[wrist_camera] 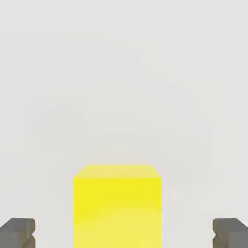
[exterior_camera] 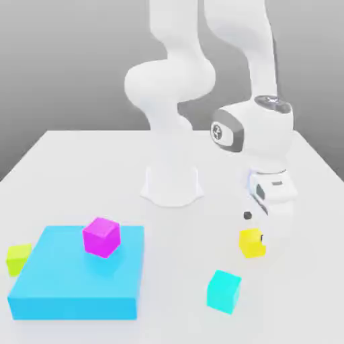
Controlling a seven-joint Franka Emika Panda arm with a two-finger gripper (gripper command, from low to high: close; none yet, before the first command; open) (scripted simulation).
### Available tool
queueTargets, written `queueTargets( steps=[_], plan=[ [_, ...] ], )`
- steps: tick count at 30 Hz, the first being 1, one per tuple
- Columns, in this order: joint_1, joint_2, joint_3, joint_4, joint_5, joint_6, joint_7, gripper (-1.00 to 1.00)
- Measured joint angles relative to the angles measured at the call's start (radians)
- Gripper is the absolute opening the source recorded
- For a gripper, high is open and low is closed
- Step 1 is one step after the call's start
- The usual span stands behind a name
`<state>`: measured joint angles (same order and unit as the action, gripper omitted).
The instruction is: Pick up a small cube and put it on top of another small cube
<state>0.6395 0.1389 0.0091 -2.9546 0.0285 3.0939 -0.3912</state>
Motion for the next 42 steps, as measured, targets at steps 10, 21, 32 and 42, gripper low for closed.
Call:
queueTargets(
  steps=[10,21,32,42],
  plan=[
    [0.001,0.102,-0.001,0.019,-0.002,0.082,0.002,-1.00],
    [-0.061,-0.194,-0.030,0.006,-0.047,-0.214,-0.007,-1.00],
    [-0.518,-0.110,-0.286,0.262,-0.069,-0.418,-0.426,-1.00],
    [-0.907,-0.066,-0.458,0.381,0.002,-0.473,-0.840,-1.00]
  ],
)
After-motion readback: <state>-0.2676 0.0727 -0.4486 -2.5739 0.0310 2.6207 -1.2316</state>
